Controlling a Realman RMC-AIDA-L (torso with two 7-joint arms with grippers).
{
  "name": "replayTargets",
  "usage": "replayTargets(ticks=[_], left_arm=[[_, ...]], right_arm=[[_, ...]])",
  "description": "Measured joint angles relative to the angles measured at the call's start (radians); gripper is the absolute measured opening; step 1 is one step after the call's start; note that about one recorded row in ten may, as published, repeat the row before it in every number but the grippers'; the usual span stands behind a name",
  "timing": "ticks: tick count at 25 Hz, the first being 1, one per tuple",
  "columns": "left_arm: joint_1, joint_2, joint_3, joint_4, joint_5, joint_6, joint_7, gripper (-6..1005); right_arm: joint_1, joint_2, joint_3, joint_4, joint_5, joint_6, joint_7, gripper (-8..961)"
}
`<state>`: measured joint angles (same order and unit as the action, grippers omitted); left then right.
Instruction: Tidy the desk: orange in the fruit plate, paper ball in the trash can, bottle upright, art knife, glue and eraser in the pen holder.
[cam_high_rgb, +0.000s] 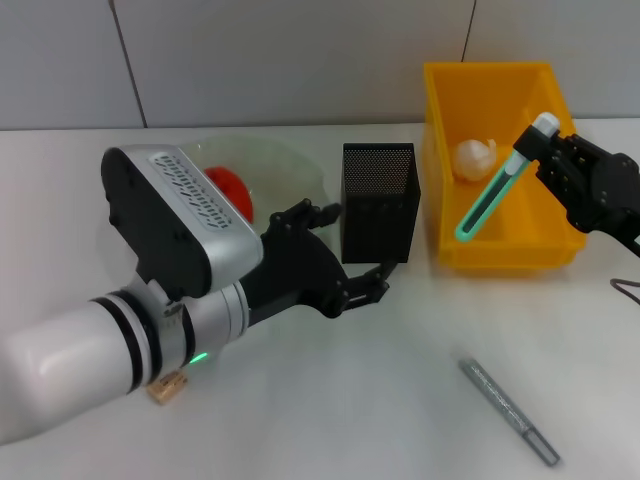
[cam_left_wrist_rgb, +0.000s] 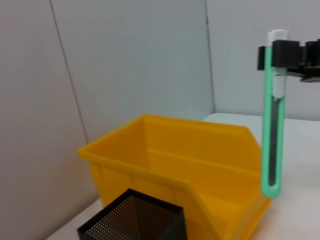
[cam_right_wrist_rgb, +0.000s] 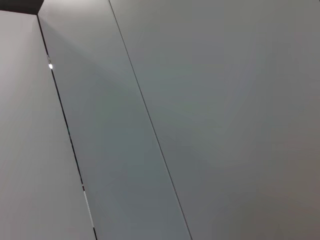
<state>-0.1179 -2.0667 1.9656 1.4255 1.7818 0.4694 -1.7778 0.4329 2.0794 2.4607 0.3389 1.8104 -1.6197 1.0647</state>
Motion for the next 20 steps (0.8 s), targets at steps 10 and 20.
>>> replayTargets(ticks=[10, 20], left_arm=[[-0.006, -0.001, -0.069, 0.114, -0.058, 0.207, 0.033, 838], [-0.071, -0.002, -0.473, 0.112, -0.359, 0.802, 0.161, 837]], right_arm=[[0.004, -0.001, -0.005, 0.014, -0.003, 0.037, 0.003, 165], [0.004, -0.001, -0.005, 0.018, -0.005, 0.037, 0.003, 165]])
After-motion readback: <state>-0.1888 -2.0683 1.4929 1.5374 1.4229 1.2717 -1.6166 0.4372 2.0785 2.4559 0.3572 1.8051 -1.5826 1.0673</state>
